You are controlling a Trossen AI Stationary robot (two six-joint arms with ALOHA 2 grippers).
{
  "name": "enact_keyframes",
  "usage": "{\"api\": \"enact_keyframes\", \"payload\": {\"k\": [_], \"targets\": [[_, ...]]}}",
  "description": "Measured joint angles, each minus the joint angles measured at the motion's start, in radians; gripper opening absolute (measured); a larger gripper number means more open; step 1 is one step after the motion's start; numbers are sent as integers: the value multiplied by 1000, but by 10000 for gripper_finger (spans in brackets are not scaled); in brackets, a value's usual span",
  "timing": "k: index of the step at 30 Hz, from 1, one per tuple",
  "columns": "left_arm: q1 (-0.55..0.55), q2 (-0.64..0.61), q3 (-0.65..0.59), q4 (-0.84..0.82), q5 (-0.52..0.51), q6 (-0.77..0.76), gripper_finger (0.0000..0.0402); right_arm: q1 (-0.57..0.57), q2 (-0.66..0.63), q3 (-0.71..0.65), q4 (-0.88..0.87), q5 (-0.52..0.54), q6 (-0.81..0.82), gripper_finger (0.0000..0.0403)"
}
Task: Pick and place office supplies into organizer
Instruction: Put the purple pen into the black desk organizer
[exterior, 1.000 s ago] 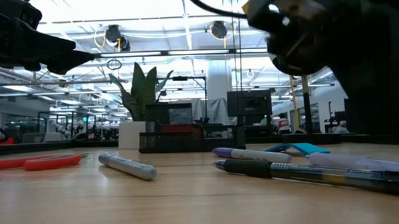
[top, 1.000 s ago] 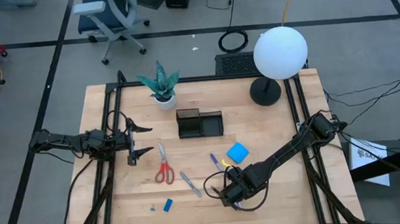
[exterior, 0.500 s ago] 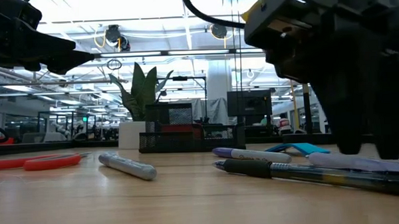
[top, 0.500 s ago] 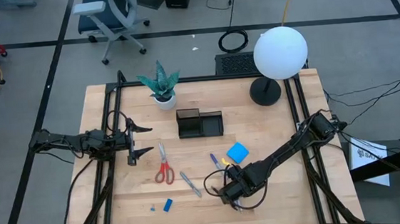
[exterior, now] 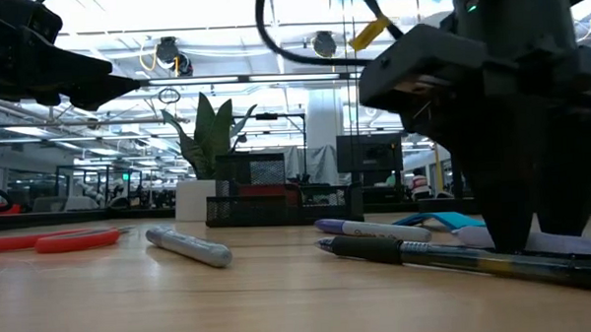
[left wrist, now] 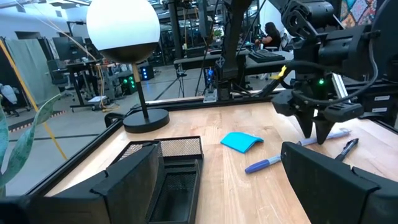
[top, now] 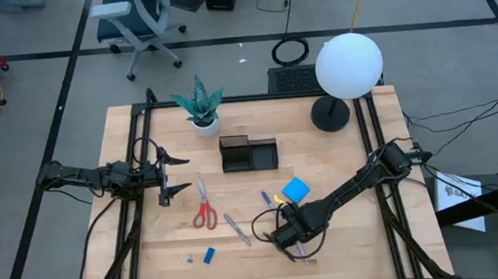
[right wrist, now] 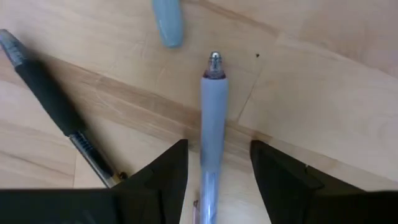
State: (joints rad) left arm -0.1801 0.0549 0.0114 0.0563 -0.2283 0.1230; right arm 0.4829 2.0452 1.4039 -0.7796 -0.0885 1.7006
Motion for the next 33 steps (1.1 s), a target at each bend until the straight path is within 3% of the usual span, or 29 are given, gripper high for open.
{"api": "enact_keyframes", "payload": {"k": [8,15,18,23,27,33], "targets": [[0,0,0,0,0,0,347,-7,10,-3,-81,2,-48,169],[0,0,0,0,0,0,347,40,8,-4,4,125,-200,169],[0,0,0,0,0,0,347,49,9,-4,4,152,-171,169],[0,0,0,0,0,0,347,47,14,-4,-65,100,-122,165],[0,0,0,0,0,0,347,46,13,-4,-72,63,-133,137],[0,0,0,0,0,0,347,38,12,-5,-77,36,-179,60]]}}
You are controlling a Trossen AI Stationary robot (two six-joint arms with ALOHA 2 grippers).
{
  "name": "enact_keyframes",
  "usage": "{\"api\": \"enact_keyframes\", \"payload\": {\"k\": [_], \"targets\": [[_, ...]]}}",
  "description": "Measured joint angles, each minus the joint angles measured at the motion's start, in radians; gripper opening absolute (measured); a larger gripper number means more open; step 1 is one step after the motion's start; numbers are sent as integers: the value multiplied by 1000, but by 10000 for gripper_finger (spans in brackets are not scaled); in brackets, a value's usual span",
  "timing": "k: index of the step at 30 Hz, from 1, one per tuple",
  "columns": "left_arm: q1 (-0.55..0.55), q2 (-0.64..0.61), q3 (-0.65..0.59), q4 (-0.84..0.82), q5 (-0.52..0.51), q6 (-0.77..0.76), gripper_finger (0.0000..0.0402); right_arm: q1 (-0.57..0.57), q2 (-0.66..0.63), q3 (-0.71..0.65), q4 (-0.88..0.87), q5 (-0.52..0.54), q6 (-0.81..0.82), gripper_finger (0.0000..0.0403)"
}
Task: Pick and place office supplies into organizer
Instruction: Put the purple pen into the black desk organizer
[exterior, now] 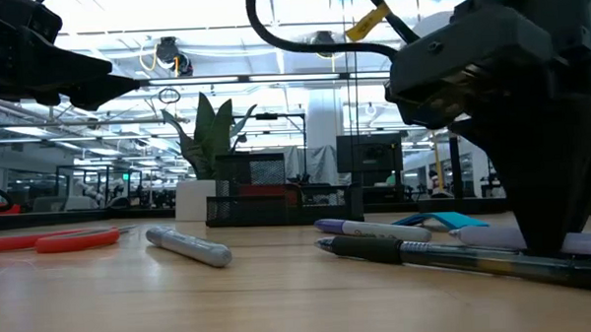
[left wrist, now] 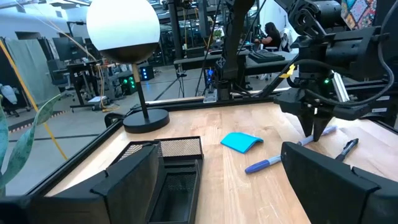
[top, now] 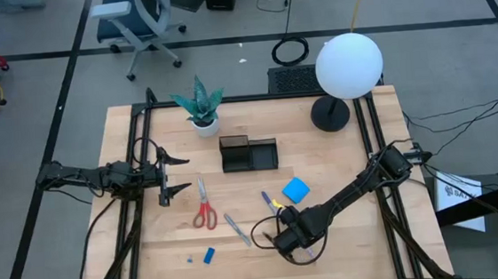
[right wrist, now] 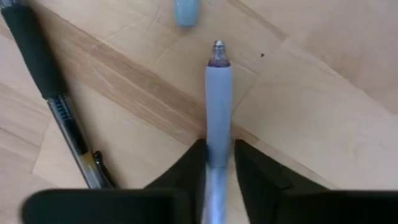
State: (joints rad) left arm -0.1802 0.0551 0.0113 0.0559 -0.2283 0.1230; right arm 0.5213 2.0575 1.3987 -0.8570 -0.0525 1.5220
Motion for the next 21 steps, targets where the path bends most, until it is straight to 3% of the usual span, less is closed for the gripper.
{"api": "enact_keyframes", "payload": {"k": [4,15,21], "targets": [[0,0,0,0,0,0,347,0,0,0,-1,-1,-39,19],[0,0,0,0,0,0,347,-5,-30,0,24,0,-97,18],[0,0,0,0,0,0,347,-3,-112,-8,10,63,-132,18]]}}
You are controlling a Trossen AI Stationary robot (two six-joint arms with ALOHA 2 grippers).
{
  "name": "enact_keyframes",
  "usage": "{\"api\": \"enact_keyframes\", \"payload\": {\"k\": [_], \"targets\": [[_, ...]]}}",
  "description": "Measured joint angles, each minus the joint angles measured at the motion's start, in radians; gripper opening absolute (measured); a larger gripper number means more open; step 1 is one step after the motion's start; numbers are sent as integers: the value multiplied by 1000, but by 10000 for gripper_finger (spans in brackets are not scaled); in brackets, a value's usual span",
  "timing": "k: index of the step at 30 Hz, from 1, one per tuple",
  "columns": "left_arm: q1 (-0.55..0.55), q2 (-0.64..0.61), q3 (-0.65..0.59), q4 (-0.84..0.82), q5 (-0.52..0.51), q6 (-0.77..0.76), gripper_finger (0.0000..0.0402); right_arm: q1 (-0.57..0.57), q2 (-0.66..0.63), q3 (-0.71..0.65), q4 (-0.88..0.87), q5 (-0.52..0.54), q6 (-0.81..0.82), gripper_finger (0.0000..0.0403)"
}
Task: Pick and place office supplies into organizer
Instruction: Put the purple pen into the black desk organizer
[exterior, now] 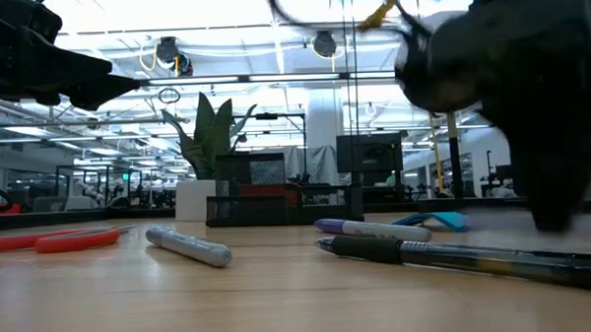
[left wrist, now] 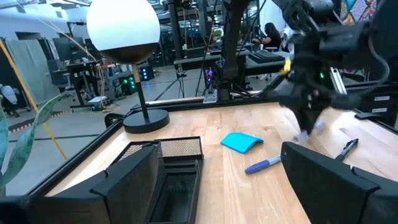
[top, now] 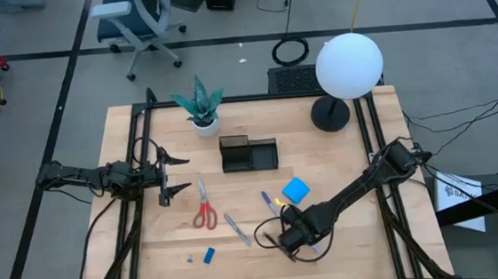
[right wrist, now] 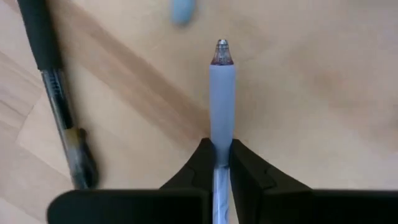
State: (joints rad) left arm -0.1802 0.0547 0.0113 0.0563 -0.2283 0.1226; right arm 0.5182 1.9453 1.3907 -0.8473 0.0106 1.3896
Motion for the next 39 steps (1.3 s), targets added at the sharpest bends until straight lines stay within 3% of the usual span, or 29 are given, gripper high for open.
{"api": "enact_keyframes", "payload": {"k": [8,17,26,30,34,39], "targets": [[0,0,0,0,0,0,347,0,-130,3,-10,178,-101,18],[0,0,0,0,0,0,347,-7,-170,5,47,624,-441,18],[0,0,0,0,0,0,347,-30,-169,0,258,751,-749,18],[0,0,0,0,0,0,347,-41,-188,-92,449,829,-905,18],[0,0,0,1,0,0,347,-85,-243,-277,813,785,-1058,18],[0,4,0,1,0,0,347,-170,-337,-528,1342,556,-1208,18]]}}
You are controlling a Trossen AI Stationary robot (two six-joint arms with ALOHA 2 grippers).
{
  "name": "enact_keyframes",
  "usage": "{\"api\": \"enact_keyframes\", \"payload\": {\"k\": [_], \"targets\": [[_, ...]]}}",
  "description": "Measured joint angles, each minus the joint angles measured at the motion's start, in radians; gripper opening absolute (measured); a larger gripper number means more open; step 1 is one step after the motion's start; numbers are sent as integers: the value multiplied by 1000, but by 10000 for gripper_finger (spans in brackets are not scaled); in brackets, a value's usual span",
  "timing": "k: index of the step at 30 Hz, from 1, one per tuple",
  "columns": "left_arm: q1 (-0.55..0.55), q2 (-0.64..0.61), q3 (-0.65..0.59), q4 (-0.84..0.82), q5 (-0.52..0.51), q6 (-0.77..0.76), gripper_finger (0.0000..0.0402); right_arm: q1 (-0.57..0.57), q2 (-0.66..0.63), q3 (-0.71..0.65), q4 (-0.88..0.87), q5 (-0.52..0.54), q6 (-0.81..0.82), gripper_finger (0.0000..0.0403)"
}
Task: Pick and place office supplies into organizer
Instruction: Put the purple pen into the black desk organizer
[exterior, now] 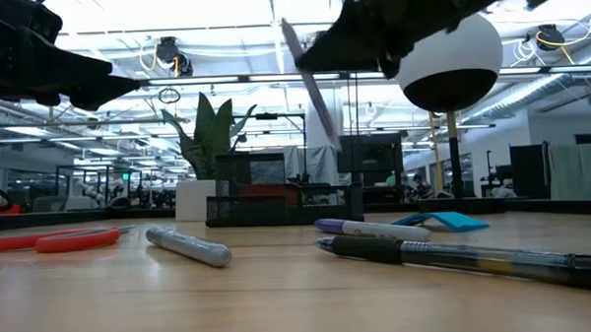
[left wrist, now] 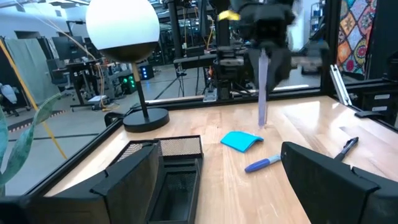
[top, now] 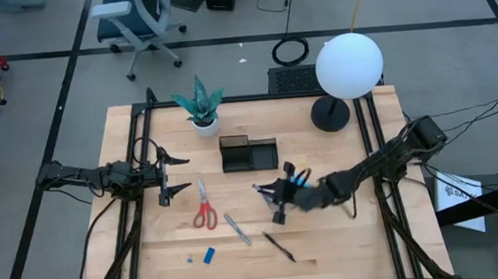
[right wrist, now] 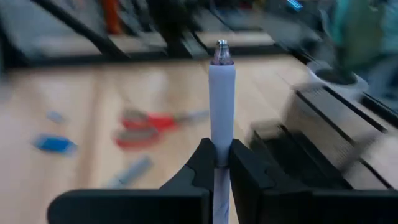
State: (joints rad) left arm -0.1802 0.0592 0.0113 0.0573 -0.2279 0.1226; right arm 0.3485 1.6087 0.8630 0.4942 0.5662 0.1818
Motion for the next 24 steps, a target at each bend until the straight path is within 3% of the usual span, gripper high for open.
{"api": "enact_keyframes", "payload": {"k": [5,12,18,24], "targets": [[0,0,-1,50,0,-34,347,-61,-87,-142,234,-160,-45,18],[0,-1,-1,216,0,-168,347,-125,-141,-169,266,-273,-99,18],[0,0,-1,329,-5,-187,347,-184,-141,-169,309,-360,-129,18],[0,-1,0,339,-6,-200,347,-258,-141,-169,378,-474,-135,18]]}}
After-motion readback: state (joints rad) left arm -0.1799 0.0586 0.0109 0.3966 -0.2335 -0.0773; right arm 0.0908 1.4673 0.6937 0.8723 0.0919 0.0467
